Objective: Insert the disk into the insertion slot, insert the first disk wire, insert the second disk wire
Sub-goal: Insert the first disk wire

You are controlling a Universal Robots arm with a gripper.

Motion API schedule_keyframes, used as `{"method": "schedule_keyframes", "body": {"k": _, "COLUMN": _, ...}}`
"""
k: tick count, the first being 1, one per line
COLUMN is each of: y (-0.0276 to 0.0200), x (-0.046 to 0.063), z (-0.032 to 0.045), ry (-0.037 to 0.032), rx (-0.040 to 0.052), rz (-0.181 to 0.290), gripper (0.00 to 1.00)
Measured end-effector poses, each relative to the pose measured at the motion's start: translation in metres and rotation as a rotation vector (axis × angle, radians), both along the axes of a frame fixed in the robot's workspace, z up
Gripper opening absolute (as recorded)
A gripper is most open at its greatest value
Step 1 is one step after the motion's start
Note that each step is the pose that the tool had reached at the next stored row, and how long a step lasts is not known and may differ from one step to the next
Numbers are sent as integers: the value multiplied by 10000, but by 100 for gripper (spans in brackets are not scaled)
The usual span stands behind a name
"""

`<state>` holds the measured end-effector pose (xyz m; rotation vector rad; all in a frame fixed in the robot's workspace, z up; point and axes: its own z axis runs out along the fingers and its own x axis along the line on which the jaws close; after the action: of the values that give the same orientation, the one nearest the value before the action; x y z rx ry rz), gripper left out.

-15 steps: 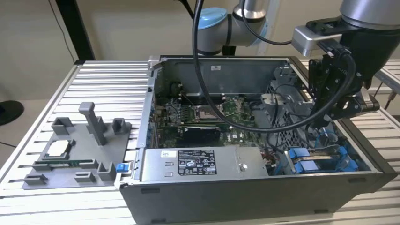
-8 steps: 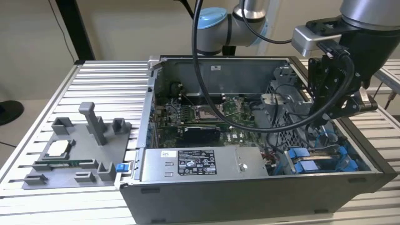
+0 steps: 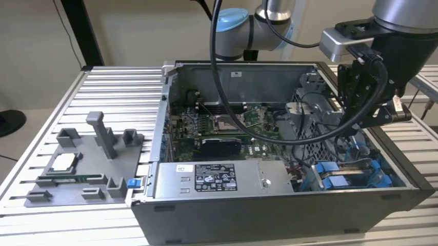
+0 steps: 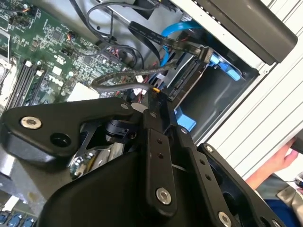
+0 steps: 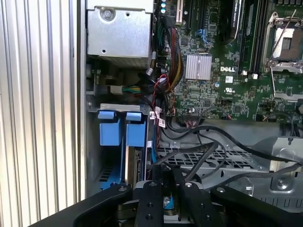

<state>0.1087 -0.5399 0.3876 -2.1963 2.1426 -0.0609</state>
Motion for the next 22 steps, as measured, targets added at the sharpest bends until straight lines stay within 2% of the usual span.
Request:
{"method": "schedule_keyframes", "body": {"k": 5, "y": 0, "x": 6, "z": 0, "ry": 0, "rx": 18, "rz": 2, "gripper": 0}}
{"method": "schedule_keyframes", "body": {"k": 15, "y": 0, "x": 114, "z": -13, "ry": 0, "rx": 17, "rz": 0, "gripper": 0}}
{"method": "schedule_keyframes", "body": {"k": 22, "y": -12, "x": 143, "z": -40, "ry": 0, "rx": 17, "rz": -2, "gripper": 0}}
